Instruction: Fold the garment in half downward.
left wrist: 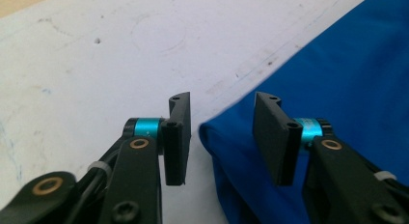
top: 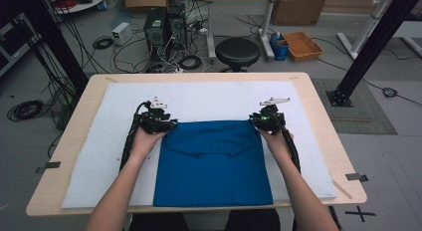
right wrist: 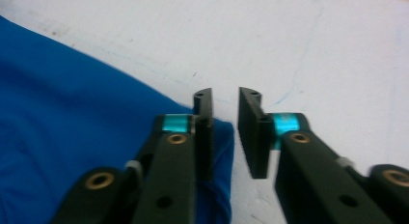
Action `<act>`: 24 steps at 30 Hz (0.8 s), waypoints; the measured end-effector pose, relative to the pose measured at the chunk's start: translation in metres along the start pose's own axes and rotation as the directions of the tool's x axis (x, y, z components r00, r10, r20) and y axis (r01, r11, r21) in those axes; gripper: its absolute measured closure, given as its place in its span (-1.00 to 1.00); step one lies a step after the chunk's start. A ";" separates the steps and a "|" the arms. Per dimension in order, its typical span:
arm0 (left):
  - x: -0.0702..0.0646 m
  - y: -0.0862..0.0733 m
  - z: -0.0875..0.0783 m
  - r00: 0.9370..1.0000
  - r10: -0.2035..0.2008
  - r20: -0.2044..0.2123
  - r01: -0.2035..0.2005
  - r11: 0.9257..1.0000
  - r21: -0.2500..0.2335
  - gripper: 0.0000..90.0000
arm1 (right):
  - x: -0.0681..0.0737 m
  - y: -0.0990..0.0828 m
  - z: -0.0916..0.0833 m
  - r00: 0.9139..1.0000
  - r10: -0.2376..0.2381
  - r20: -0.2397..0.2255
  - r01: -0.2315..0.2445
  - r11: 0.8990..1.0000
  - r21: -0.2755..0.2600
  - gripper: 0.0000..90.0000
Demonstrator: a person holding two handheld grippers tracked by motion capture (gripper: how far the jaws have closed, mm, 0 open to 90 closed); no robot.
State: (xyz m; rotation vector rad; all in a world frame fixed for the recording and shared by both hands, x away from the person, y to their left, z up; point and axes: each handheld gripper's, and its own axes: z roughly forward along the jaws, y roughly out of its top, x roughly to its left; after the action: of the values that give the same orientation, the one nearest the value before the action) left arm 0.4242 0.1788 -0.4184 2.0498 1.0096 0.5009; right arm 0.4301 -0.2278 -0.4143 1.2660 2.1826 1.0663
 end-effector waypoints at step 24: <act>-0.040 -0.043 -0.026 0.998 -0.061 -0.010 0.062 0.991 0.121 0.64 | 0.025 -0.055 -0.043 0.997 0.076 -0.026 -0.076 0.997 0.030 0.49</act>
State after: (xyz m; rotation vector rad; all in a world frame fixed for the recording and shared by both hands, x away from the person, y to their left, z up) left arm 0.3627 0.1761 -0.4366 2.1172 1.1278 0.4227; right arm 0.3588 -0.2408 -0.4298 1.3647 2.1929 1.0913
